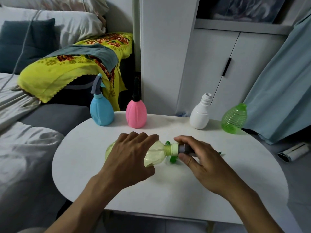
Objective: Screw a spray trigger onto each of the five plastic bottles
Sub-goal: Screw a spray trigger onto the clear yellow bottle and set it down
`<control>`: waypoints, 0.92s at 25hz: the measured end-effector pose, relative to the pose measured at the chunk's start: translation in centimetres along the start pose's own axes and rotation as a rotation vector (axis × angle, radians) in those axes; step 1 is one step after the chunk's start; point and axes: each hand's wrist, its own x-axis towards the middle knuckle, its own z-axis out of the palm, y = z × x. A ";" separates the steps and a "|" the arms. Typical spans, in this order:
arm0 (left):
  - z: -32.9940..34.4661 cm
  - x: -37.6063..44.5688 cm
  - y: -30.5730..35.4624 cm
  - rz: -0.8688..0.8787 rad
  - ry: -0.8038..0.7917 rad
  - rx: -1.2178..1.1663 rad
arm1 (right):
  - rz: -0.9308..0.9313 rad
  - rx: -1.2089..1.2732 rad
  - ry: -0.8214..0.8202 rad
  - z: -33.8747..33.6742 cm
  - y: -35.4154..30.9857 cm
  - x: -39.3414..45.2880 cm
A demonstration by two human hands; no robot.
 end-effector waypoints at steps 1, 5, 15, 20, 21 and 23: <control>0.1 0.0 0.2 0.019 -0.003 -0.005 | 0.032 0.132 -0.027 0.0 0.0 0.0; 0.4 0.0 0.4 0.052 -0.002 -0.032 | 0.014 0.263 -0.013 0.1 -0.3 0.2; -0.1 -0.4 0.0 0.056 -0.005 -0.133 | -0.180 0.233 0.000 0.3 -0.3 0.3; -0.3 -0.6 0.3 0.047 0.040 -0.068 | -0.091 0.363 0.027 0.5 -0.5 0.3; -0.4 -0.7 0.4 0.044 0.050 -0.039 | -0.094 0.358 0.033 0.5 -0.6 0.4; -0.5 -0.7 0.7 0.047 0.071 0.016 | -0.107 0.334 0.042 0.6 -0.7 0.4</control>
